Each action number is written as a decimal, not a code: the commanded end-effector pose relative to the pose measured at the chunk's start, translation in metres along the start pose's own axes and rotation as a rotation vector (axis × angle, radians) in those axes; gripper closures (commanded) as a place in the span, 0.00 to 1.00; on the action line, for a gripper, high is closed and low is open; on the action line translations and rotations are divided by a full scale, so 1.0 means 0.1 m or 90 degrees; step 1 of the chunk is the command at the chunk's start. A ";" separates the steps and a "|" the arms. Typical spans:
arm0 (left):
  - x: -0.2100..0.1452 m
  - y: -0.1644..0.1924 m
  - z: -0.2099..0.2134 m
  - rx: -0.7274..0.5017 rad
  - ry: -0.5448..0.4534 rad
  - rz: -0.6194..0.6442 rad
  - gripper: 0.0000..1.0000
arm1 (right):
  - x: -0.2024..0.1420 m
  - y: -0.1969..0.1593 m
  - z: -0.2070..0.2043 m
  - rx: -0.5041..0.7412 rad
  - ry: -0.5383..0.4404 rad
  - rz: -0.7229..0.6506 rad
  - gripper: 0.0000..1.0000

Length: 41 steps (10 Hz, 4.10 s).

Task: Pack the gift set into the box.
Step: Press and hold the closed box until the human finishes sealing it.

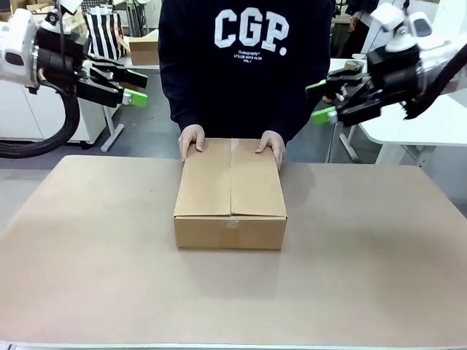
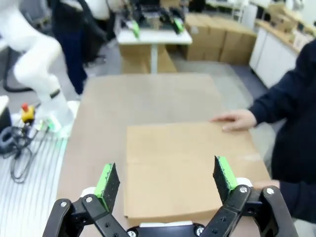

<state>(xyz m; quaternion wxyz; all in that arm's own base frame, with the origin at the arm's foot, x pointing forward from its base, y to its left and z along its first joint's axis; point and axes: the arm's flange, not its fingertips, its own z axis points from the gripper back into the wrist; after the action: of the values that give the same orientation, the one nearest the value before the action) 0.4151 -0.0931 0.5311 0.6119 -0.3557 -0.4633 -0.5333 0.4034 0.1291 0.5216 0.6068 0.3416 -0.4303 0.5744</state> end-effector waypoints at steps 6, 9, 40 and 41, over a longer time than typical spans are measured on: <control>-0.29 0.33 -0.64 -0.055 0.057 -0.227 0.00 | -0.12 -0.60 -0.73 0.074 0.009 0.126 0.00; -0.87 0.52 -1.01 -0.109 -0.069 -0.210 0.00 | -0.66 -0.77 -1.30 0.093 -0.058 0.082 0.00; -1.81 0.46 -1.86 -0.178 0.014 -0.042 0.00 | -1.80 -0.58 -1.64 0.112 -0.049 -0.080 0.00; -1.81 0.46 -1.86 -0.178 0.014 -0.042 0.00 | -1.80 -0.58 -1.64 0.112 -0.049 -0.080 0.00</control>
<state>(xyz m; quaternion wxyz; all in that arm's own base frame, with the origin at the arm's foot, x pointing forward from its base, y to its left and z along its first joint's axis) 0.4952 -0.1985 0.3047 0.5432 -0.4174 -0.3898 -0.6154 0.4876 0.2000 0.2974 0.5908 0.4420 -0.3798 0.5579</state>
